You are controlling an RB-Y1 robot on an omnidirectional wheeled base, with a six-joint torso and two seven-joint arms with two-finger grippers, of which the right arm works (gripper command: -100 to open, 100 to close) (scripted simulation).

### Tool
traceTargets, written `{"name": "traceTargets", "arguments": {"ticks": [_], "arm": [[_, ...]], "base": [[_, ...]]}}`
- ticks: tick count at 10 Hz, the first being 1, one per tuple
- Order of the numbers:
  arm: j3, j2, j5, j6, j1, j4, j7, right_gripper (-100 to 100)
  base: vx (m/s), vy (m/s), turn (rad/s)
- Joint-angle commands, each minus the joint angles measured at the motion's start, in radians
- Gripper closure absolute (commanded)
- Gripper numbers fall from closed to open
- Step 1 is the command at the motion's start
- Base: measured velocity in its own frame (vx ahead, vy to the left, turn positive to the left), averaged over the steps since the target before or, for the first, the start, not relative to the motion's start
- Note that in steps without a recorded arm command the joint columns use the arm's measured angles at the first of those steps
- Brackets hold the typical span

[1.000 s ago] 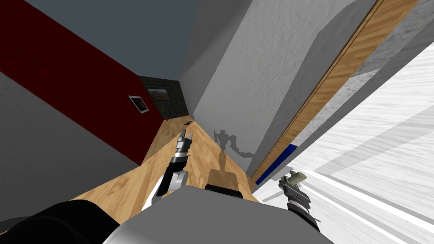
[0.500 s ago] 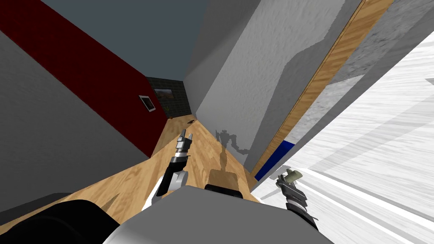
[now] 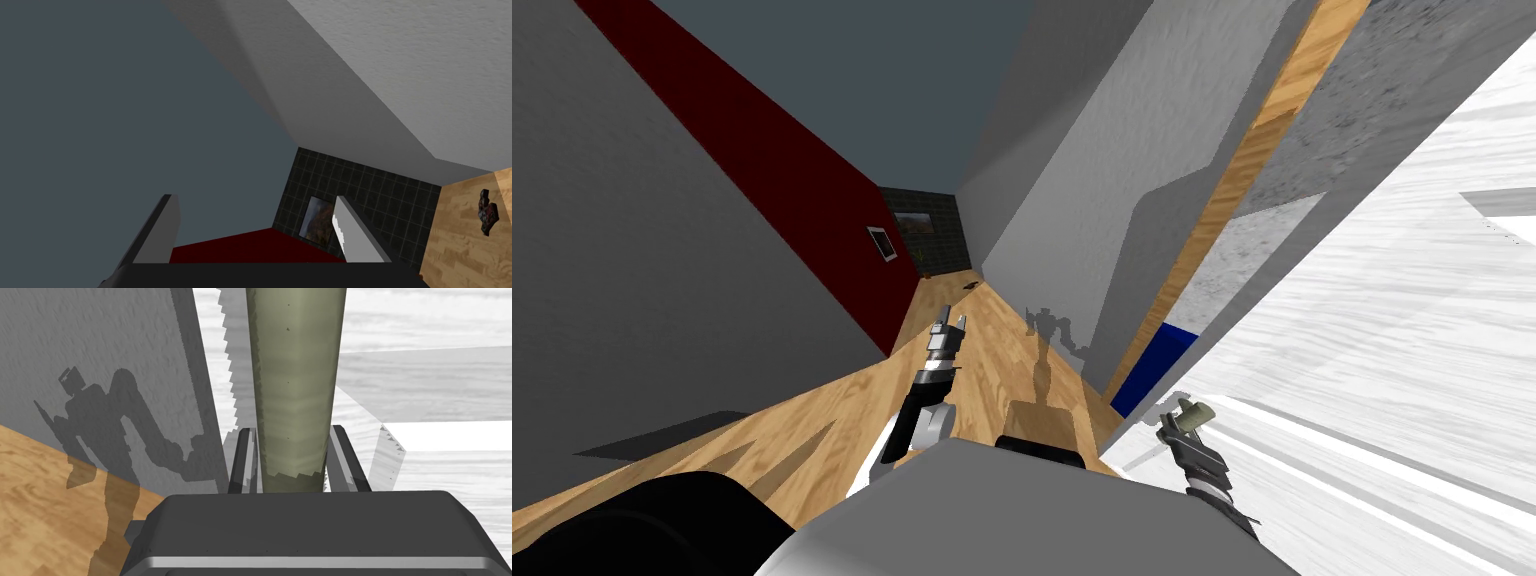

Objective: Pull the door open

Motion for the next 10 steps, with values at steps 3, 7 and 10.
{"name": "traceTargets", "arguments": {"ticks": [3,7,10], "arm": [[0.026,-0.008,0.029,-0.023,0.02,-0.005,-0.03,100],[0.068,-0.029,0.081,-0.072,0.062,-0.022,-0.085,100],[0.083,-0.036,0.099,-0.084,0.077,-0.03,-0.101,100]], "base": [[-0.161,-0.003,0.052],[-0.259,-0.021,0.074],[-0.198,0.005,0.035]]}}
